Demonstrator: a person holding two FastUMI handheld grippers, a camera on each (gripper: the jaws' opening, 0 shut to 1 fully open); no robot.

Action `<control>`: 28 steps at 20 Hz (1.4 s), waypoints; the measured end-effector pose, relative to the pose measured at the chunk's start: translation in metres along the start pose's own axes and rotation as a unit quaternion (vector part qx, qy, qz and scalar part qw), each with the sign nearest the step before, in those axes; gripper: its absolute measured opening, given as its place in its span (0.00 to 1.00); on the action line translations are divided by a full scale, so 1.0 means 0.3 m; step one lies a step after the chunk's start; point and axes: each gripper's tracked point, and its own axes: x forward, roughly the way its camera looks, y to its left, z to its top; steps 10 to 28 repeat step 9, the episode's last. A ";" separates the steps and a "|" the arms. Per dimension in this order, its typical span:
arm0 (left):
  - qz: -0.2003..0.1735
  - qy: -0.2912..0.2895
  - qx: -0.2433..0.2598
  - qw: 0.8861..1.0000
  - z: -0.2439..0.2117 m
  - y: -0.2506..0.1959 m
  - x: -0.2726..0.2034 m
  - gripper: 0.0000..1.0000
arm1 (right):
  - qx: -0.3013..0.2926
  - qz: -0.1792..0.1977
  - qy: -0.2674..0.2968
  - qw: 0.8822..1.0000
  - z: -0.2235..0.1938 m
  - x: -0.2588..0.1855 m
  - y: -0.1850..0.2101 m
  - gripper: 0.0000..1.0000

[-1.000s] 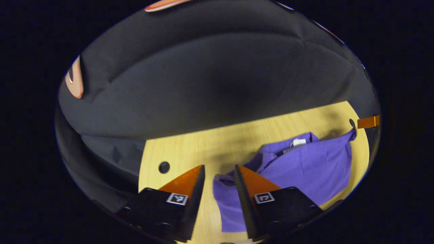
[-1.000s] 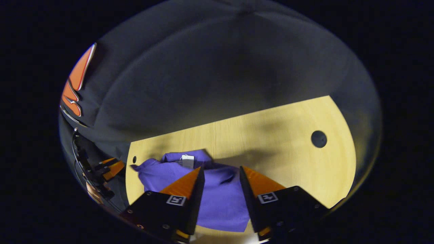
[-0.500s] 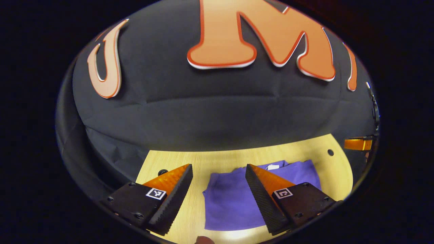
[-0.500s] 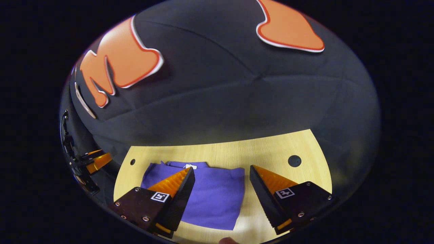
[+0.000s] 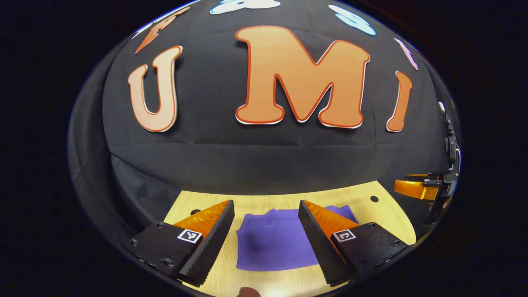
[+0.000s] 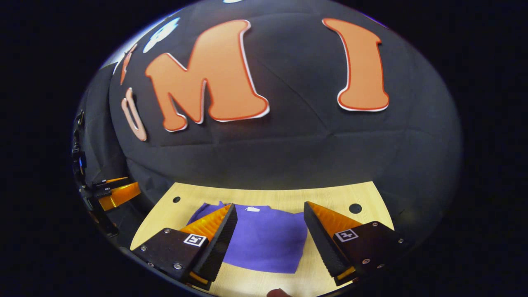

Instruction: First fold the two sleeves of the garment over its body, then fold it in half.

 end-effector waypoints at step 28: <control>-0.006 -0.058 0.002 0.998 -0.085 -0.033 -0.295 0.99 | -0.025 -0.022 -0.094 0.995 -0.015 -0.278 0.153 0.97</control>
